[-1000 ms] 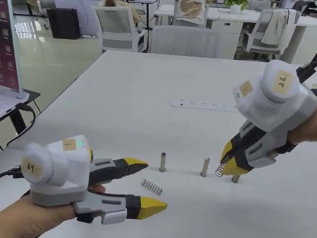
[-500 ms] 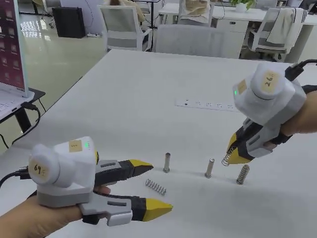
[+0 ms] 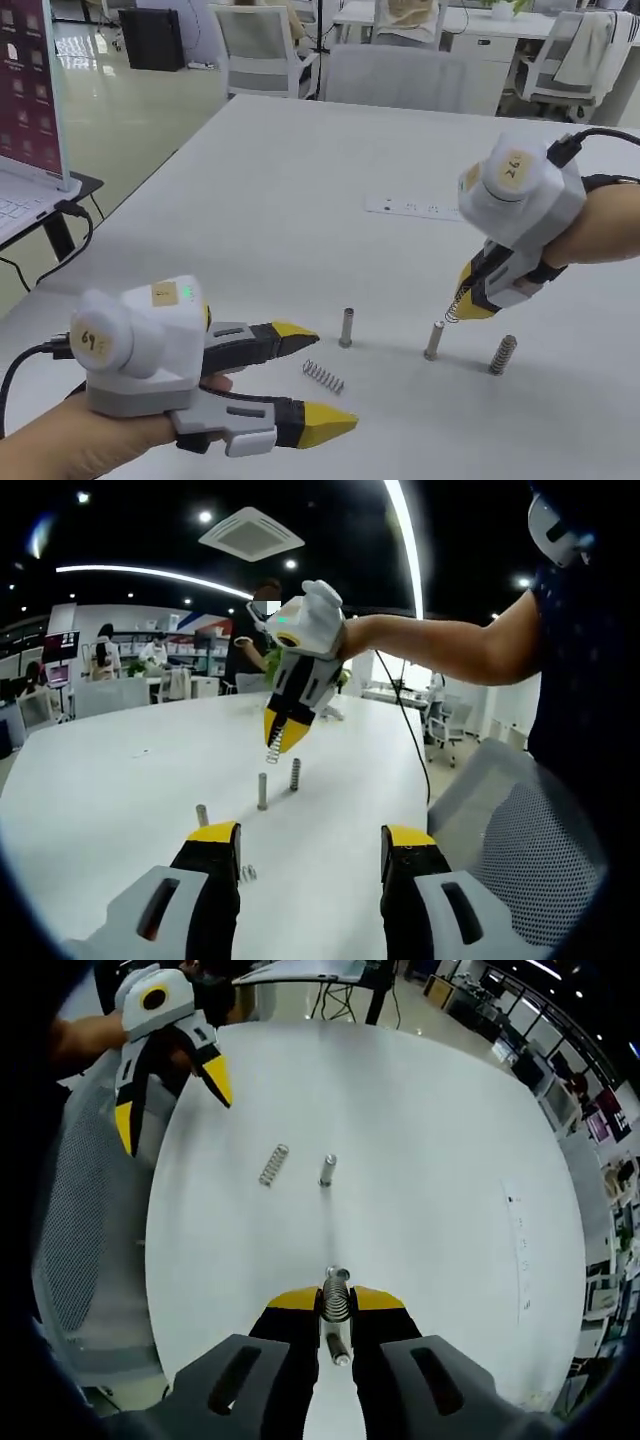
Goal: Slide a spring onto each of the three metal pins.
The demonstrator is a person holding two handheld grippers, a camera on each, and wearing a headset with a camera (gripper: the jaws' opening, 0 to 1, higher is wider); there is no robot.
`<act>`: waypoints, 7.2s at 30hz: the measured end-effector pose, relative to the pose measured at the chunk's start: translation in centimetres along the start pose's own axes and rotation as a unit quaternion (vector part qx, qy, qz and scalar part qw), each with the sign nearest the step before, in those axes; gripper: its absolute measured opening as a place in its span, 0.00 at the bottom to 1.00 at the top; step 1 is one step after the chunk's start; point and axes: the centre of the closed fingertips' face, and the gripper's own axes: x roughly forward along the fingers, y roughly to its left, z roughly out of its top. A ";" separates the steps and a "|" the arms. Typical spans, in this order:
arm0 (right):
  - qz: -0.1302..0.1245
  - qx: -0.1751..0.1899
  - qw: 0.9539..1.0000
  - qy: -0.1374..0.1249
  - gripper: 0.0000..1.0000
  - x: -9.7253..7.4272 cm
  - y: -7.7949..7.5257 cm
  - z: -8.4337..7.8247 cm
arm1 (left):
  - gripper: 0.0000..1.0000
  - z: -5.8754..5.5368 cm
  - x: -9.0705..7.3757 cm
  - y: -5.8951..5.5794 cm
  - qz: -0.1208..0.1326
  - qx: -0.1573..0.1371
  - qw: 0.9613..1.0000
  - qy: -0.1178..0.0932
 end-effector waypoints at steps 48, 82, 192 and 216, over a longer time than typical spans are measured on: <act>0.025 0.021 0.999 0.040 0.09 6.7 -0.2 -1.2 | 0.49 -0.3 -0.2 0.6 0.010 -0.007 1.000 0.003; 0.017 0.036 0.998 0.045 0.14 7.6 0.0 -2.3 | 0.49 -0.1 -0.4 0.6 0.012 -0.005 1.000 -0.002; 0.017 0.084 0.995 -0.059 0.08 11.4 6.7 7.2 | 0.49 -0.6 -0.5 0.8 0.015 -0.005 1.000 0.004; 0.018 0.091 0.992 -0.083 0.08 6.7 9.2 3.0 | 0.48 -1.2 0.2 -0.2 -0.007 0.000 1.000 0.022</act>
